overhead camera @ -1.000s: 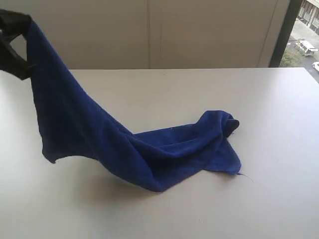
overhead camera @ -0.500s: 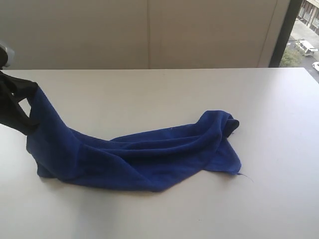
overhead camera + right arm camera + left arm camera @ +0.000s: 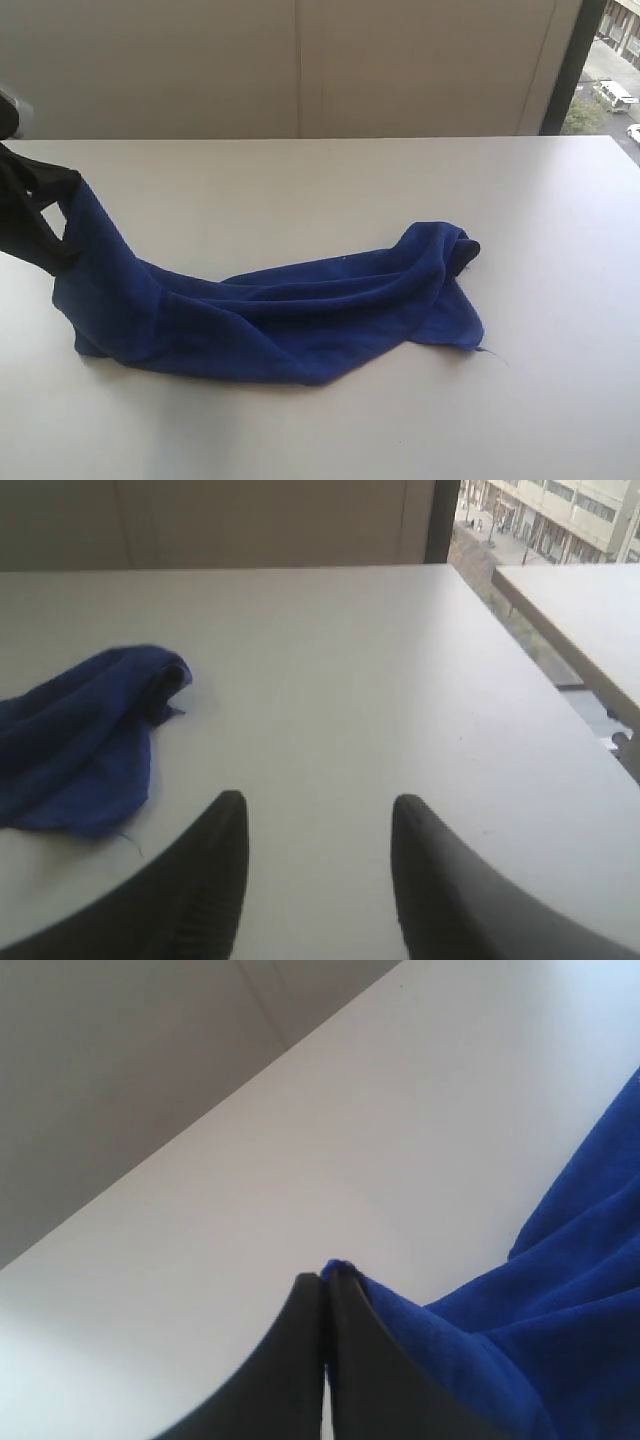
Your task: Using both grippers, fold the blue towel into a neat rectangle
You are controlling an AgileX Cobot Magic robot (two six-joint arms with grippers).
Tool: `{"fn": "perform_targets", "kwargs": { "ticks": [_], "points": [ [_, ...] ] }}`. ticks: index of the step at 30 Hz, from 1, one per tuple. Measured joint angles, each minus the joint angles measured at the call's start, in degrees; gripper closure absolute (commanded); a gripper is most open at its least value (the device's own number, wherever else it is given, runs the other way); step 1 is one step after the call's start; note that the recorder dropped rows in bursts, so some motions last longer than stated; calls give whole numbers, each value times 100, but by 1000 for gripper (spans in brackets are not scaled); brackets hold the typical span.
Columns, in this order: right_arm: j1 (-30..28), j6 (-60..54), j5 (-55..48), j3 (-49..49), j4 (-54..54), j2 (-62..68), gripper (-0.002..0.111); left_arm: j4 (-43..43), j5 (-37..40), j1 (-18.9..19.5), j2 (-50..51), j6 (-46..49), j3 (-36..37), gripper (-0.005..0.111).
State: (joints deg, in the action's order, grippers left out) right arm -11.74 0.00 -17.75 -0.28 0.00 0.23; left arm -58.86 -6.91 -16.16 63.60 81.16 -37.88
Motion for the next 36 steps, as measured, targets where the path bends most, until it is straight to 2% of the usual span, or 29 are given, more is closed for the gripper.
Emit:
{"fn": "perform_targets", "kwargs": {
  "ticks": [10, 19, 30, 36],
  "points": [
    [0, 0, 1807, 0, 0, 0, 65, 0, 11, 0, 0, 0, 0, 107],
    [0, 0, 2864, 0, 0, 0, 65, 0, 11, 0, 0, -10, 0, 107],
    [0, 75, 3478, 0, 0, 0, 65, 0, 11, 0, 0, -10, 0, 107],
    [0, 1015, 3478, 0, 0, 0, 65, 0, 11, 0, 0, -10, 0, 107]
  ]
}}
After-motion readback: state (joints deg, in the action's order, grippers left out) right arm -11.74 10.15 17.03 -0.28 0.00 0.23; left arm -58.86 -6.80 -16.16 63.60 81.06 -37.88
